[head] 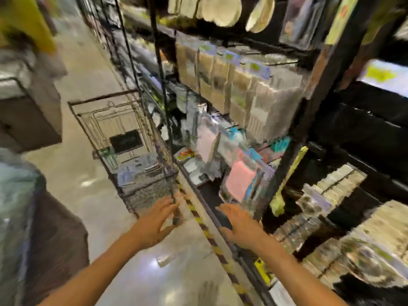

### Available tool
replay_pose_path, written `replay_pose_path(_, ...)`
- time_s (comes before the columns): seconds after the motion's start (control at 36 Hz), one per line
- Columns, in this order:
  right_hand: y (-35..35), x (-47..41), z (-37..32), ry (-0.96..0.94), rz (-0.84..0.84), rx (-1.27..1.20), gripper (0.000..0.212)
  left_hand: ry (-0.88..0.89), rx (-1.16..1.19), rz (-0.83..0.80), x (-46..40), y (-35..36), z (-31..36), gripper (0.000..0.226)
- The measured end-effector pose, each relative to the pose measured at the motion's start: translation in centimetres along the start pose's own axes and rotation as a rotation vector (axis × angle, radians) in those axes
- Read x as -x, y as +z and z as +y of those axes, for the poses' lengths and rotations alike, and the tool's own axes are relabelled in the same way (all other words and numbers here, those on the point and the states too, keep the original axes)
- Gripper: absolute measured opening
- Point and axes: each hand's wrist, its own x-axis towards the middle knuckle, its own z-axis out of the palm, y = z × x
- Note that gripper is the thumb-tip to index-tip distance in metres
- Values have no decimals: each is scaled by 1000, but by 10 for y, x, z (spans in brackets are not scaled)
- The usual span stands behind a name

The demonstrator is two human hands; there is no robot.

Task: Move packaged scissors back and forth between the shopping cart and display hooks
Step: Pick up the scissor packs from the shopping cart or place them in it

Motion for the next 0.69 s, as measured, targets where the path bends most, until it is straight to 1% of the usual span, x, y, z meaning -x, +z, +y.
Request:
replay_pose_path(0.06,10,-35,-21,-17,-35,25,60,-62,15,13,16,-2,-41,69)
replay_pose_path(0.14,26,-86,-47,-41,-98,38,45,-176,59,40,34,-17,-92,68)
replay_pose_path(0.17,31,-103,-57,-64,-114,48,45,-209,46,50,39,-22,-109,72)
replay_pose_path(0.22,37,-134,-80,-115,-134,72,58,-285,32,63,47,-34,-138,80)
replay_pose_path(0.25,39,-150,-92,-129,-156,80,63,-322,32,67,51,-41,-152,81)
replay_pose_path(0.28,40,-162,-99,-136,-158,93,65,-321,22,86,52,-44,-162,78)
replay_pose_path(0.33,47,-192,-117,-160,-166,95,63,-344,20,106,57,-51,-184,74)
replay_pose_path(0.39,50,-218,-132,-157,-188,80,61,-407,42,76,59,-55,-202,78)
replay_pose_path(0.42,52,-230,-138,-151,-201,73,60,-436,65,65,59,-54,-213,77)
replay_pose_path(0.47,53,-253,-144,-156,-218,72,62,-470,103,58,55,-53,-232,72)
replay_pose_path(0.56,55,-282,-142,-167,-234,72,64,-500,113,26,43,-53,-254,77)
replay_pose_path(0.69,54,-334,-117,-184,-262,67,65,-541,123,5,6,-52,-276,77)
